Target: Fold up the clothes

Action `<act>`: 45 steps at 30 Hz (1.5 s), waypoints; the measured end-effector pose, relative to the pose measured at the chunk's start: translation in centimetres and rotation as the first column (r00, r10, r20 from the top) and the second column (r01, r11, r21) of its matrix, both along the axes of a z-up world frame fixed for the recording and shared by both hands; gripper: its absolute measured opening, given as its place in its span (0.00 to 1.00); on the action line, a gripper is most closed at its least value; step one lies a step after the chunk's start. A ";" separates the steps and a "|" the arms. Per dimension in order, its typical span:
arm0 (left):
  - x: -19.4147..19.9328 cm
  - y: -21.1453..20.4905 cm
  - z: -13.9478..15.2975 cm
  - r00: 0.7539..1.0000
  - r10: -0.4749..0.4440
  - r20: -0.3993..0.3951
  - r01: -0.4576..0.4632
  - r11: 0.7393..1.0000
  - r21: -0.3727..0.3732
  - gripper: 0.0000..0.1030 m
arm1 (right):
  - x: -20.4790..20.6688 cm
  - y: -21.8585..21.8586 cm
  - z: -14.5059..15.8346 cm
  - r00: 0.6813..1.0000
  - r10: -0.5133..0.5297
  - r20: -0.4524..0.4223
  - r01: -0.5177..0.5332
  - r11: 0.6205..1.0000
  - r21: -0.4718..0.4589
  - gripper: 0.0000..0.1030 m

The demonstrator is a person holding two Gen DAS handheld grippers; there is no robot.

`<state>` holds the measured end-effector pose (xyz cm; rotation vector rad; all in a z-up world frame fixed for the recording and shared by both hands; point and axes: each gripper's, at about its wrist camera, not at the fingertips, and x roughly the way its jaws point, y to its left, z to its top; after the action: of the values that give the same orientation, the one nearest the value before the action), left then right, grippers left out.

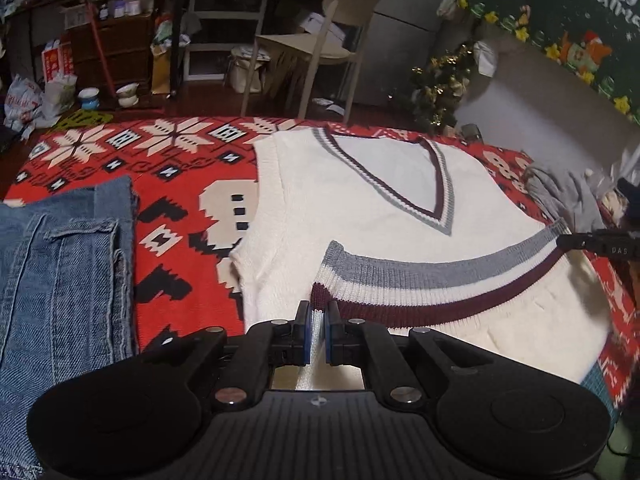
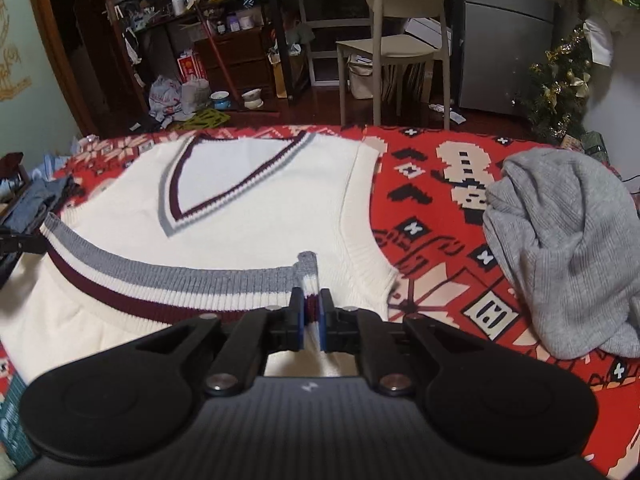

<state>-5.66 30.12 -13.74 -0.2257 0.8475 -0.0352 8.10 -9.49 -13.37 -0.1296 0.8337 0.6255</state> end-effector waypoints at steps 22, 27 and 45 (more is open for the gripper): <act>-6.2 2.0 1.1 0.990 0.138 -0.030 -0.139 0.989 -0.047 0.32 | -3.7 -6.0 0.4 0.978 -0.194 -0.072 0.191 0.981 -0.037 0.30; -9.7 1.4 0.7 0.983 0.177 -0.048 -0.180 0.980 -0.080 0.42 | -7.4 -7.7 0.0 0.962 -0.215 -0.170 0.218 0.976 0.000 0.34; -10.5 -2.8 -1.1 0.991 0.074 -0.116 -0.067 0.996 0.057 0.22 | -10.4 -7.2 -1.8 0.960 -0.219 -0.173 0.211 0.976 -0.061 0.20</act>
<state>-16.21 27.29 -14.84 -0.2091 0.9562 0.0673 -2.28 -16.68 -15.18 -0.0197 1.0199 0.4187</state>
